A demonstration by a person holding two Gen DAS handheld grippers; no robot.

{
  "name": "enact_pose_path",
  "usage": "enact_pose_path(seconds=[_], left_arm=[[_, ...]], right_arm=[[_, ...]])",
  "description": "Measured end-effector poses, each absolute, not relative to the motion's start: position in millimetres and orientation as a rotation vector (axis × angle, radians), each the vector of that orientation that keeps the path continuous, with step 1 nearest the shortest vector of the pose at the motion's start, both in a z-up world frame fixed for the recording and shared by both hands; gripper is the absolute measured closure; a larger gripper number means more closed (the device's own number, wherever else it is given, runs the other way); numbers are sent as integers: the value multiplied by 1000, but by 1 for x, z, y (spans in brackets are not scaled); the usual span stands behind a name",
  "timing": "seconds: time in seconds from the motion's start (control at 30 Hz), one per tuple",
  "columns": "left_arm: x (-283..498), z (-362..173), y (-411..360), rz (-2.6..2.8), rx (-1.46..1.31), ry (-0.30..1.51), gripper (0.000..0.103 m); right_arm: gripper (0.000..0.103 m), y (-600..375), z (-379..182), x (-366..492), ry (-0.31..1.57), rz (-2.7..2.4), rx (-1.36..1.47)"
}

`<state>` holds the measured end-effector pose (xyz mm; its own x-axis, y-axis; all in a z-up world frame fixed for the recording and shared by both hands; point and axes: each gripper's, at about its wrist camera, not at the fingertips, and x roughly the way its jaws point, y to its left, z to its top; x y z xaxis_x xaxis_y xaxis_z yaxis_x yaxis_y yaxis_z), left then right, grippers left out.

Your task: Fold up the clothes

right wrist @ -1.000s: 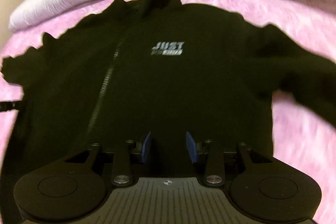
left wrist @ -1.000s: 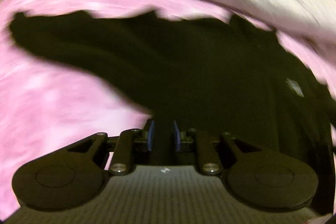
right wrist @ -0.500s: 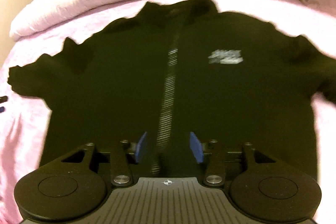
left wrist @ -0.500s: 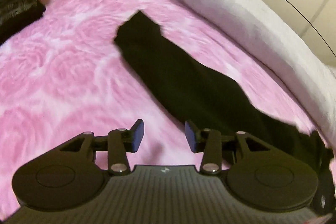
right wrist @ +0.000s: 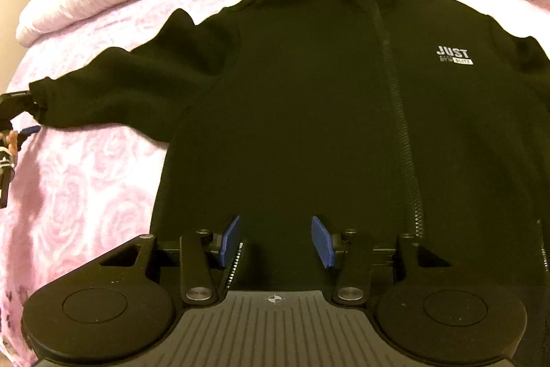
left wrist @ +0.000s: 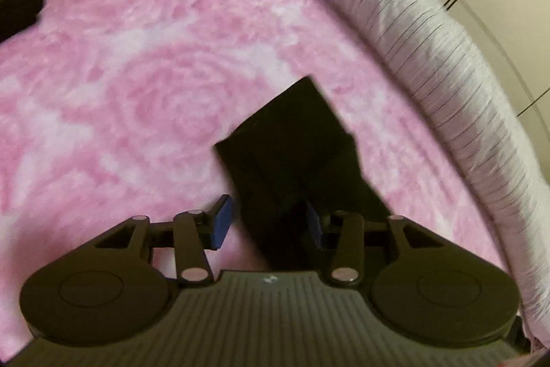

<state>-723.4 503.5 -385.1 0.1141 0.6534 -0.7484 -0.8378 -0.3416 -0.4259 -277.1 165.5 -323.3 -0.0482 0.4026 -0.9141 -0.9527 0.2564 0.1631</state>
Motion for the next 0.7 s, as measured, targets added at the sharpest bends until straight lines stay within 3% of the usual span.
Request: enact_pose_path(seconds=[0.03, 0.1, 0.23, 0.3, 0.5, 0.6, 0.7], left_arm=[[-726, -385, 504, 1525, -1153, 189, 86], [-731, -380, 499, 1499, -1152, 121, 90], [-740, -338, 457, 1544, -1005, 101, 91], [-741, -322, 424, 1578, -882, 183, 91], [-730, -358, 372, 1617, -757, 590, 84], [-725, -346, 347, 1668, -734, 597, 80], [-691, -333, 321, 1652, -744, 603, 68]], right_arm=[[54, 166, -324, -285, 1110, 1231, -656], [54, 168, -323, -294, 1112, 1231, -659], [54, 170, -319, -299, 1106, 1248, -661], [54, 170, -318, -300, 1106, 1256, -663], [54, 165, -330, -294, 1168, 1239, -661], [54, 154, -331, -286, 1159, 1231, -669], [54, 134, -332, -266, 1174, 1200, -650]])
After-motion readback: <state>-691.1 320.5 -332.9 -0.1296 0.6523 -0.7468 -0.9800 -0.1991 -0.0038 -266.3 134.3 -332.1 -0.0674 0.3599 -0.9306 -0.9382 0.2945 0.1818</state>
